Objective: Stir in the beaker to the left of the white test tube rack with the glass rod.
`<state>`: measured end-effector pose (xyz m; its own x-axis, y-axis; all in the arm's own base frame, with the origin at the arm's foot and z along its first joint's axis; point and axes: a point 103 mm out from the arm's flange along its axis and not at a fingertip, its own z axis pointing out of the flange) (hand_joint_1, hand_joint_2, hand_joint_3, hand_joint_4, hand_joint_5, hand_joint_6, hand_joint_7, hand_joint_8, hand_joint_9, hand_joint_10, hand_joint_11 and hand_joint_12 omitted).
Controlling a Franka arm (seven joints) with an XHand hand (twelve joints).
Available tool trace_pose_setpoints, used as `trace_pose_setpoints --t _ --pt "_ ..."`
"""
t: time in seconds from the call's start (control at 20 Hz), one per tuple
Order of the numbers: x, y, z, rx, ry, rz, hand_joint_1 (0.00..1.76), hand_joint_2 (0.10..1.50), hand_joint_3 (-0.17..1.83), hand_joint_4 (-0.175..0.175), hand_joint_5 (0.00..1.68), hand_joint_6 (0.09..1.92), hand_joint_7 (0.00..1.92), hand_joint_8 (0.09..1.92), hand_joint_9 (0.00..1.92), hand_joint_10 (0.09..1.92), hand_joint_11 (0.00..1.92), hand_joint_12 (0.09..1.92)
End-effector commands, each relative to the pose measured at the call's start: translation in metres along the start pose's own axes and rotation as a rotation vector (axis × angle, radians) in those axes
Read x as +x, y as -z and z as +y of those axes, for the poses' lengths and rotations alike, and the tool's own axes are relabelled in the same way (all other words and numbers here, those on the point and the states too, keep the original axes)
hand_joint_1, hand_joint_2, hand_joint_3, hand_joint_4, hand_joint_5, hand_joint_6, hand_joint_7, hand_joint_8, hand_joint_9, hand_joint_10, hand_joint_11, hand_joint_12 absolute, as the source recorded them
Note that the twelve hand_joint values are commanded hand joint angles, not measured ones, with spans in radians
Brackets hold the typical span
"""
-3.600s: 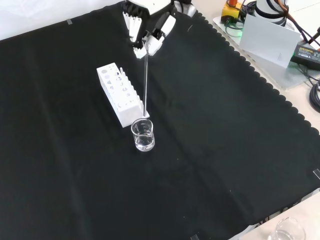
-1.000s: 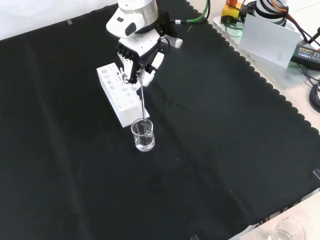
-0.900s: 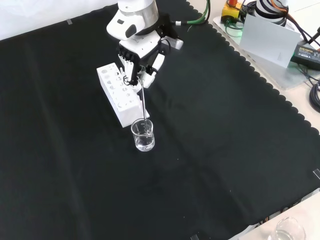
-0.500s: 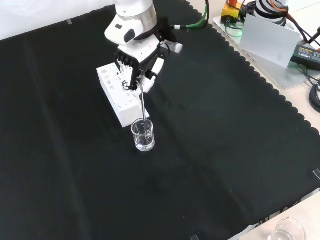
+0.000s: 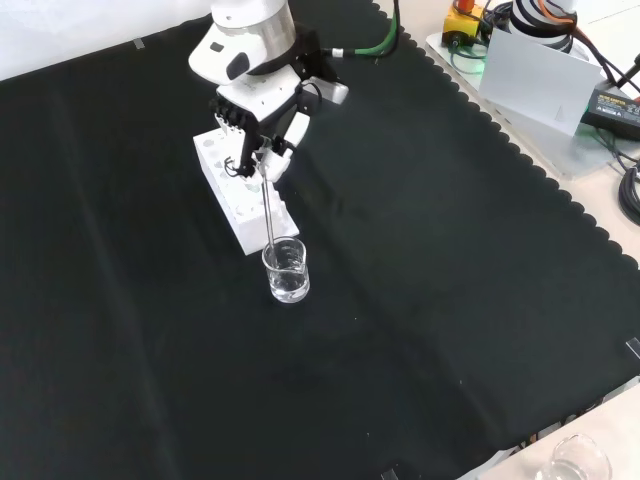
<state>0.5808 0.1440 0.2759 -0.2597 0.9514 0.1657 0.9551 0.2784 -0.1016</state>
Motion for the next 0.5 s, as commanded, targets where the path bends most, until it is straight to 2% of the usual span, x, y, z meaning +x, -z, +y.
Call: trace_pose_setpoints --t 0.05,0.25,0.5 --pt "-0.013 0.004 -0.01 -0.004 -0.022 -0.007 1.29 1.1 -0.17 -0.085 1.12 0.74 1.31 0.63 1.65 0.65 1.67 0.71" --pt "-0.008 -0.003 -0.024 0.005 -0.024 -0.006 1.29 1.1 -0.17 -0.085 1.12 0.74 1.31 0.63 1.65 0.65 1.67 0.71" --pt "0.013 -0.012 -0.028 0.022 0.003 -0.001 1.29 1.1 -0.17 -0.085 1.12 0.74 1.31 0.63 1.65 0.65 1.67 0.71"
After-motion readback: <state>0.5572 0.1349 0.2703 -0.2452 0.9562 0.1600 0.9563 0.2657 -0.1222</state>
